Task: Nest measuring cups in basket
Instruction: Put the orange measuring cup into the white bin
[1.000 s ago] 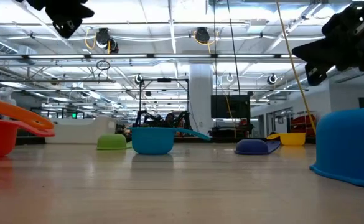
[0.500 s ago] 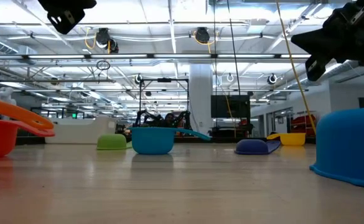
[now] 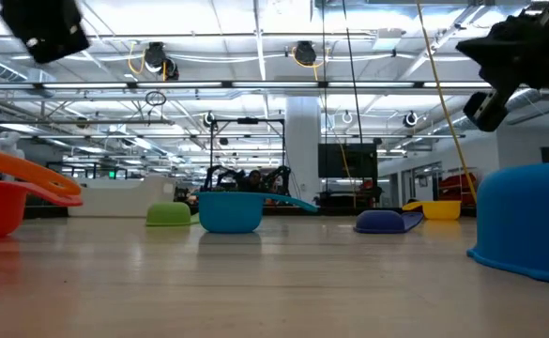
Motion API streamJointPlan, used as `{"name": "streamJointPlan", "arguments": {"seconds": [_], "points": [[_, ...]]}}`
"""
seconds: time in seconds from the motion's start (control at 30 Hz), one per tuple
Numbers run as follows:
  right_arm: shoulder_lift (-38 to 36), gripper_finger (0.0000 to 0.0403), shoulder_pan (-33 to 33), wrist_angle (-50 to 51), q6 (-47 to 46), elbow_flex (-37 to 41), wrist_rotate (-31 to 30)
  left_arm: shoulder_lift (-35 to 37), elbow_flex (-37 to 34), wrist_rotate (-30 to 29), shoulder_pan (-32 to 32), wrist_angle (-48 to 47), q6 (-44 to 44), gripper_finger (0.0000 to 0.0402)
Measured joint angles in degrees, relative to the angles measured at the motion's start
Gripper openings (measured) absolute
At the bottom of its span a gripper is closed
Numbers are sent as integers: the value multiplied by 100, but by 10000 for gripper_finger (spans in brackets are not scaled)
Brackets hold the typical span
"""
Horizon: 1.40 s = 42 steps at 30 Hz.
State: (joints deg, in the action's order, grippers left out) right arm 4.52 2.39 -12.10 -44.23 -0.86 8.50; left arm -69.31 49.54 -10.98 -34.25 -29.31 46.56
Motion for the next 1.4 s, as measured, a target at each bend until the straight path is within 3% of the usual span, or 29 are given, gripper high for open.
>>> {"name": "streamJointPlan", "arguments": {"seconds": [0.17, 0.37, 0.63, 1.07, 1.4], "points": [[536, 0, 1038, -542, 508, 0, -1058, -17, -115, -62, 10, -610, 930, 195], [1580, 0, 2167, -1004, 735, 0, -2536, -18, -305, 87, -50, 33, 1525, 196], [3211, 0, 3083, -2266, 909, -160, -3530, -18, -546, 238, -158, 424, 2540, 201], [5920, 0, 3264, -2275, 1662, -1881, -3180, -847, -793, 525, -191, 1352, 2851, 259], [6879, 0, 3259, -2230, 1987, -2540, -2918, -1548, -793, 653, -167, 1497, 3200, 267]]}}
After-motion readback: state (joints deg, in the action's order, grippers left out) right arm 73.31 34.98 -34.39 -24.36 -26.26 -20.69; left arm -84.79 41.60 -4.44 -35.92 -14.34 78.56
